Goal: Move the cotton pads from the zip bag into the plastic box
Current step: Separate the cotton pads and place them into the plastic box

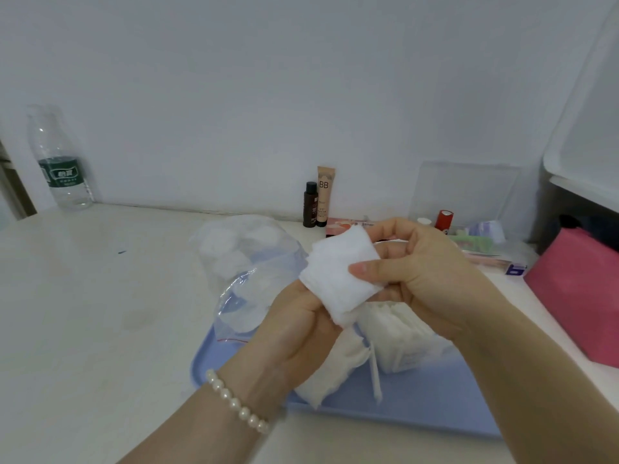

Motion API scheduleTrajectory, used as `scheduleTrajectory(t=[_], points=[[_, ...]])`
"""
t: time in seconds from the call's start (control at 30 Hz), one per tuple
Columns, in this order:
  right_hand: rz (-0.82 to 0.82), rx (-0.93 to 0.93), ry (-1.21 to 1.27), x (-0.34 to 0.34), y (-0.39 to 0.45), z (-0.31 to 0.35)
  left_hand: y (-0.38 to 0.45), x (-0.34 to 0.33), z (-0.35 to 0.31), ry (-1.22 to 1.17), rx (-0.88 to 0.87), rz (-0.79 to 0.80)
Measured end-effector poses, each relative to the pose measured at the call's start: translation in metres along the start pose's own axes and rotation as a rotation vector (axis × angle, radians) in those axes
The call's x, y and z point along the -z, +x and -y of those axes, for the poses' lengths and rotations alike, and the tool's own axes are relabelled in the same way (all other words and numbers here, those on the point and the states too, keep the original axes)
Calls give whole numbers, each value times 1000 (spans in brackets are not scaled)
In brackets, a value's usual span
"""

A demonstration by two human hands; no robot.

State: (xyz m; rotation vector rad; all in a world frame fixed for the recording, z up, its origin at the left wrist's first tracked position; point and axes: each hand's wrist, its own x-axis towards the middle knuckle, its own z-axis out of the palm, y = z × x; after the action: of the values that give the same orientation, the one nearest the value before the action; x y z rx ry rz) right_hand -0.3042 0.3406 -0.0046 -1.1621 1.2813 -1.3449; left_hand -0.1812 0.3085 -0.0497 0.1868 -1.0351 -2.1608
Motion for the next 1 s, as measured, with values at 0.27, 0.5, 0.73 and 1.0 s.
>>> scheduleTrajectory(t=[0.27,0.5,0.73,1.0], points=[[-93,-36,73,10,7,-6,2,18,-1,-167,78,-366],[-133,-47,-14,12,10,-9,4,19,2,-167,116,-282],[-209,130,-406,1,7,-12,1,15,2,3,48,-195],[-209,260,-284,0,4,-5,-2,17,-17,258,-143,-336]])
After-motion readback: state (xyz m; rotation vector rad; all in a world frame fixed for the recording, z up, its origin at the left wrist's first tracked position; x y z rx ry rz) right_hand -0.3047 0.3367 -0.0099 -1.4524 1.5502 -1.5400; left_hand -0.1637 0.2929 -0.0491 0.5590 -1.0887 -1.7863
